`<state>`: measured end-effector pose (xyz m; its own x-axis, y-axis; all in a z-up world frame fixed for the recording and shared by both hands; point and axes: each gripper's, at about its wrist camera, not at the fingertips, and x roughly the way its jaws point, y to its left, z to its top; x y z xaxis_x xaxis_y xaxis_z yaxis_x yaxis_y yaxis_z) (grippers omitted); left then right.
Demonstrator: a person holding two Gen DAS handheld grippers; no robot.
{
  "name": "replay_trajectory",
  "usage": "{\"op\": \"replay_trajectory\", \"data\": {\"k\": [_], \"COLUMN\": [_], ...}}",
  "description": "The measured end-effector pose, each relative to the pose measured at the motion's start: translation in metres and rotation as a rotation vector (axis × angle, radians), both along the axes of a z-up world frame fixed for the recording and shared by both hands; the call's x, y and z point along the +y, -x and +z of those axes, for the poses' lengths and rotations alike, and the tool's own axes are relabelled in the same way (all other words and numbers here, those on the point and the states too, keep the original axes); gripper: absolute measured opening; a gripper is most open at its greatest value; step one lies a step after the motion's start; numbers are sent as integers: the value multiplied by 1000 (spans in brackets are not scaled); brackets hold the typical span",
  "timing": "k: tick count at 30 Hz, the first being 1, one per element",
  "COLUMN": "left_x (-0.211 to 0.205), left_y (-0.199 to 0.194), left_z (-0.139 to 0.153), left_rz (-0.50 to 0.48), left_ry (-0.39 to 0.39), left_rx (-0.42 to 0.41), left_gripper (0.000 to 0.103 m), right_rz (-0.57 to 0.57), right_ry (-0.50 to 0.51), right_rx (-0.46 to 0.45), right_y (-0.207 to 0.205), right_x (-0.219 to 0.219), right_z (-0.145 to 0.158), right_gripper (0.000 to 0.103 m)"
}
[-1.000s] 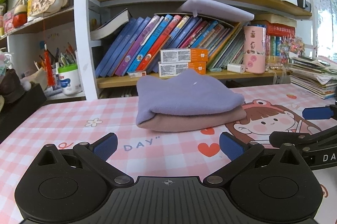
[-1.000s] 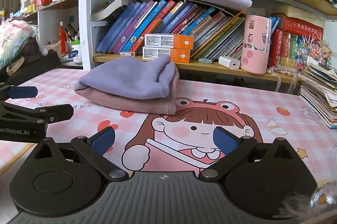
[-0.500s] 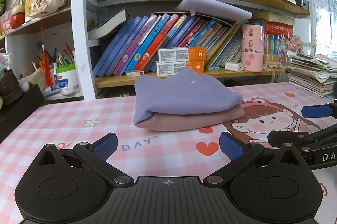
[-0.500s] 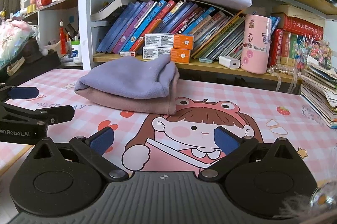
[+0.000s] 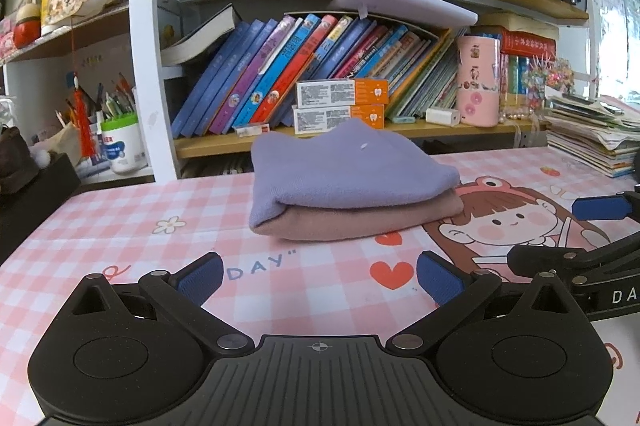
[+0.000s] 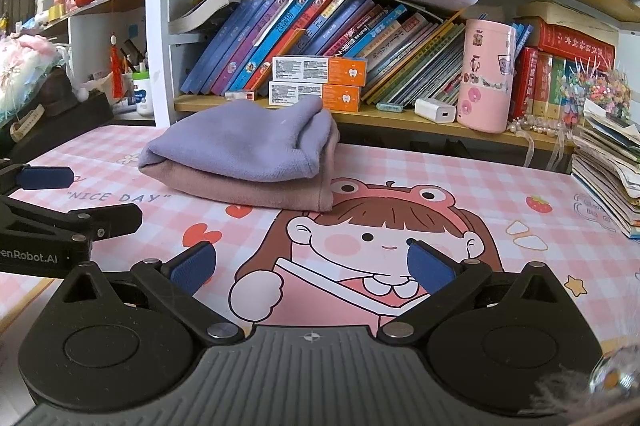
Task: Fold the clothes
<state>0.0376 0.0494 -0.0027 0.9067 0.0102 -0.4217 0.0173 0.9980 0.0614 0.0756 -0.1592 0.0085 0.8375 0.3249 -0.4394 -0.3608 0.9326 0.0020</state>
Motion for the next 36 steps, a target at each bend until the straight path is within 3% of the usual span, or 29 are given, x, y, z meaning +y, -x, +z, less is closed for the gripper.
{"op": "replay_trajectory", "data": {"k": [36], "left_x": [8], "left_y": [-4], "left_z": [-2], "left_rz": [29], "left_ry": [30], "left_rx": [21], "left_gripper": [103], "right_rz": [2], "right_ry": [14], "right_rx": [15], "right_y": [-3], "right_x": [1], "right_z": [-1], "right_gripper": [103]}}
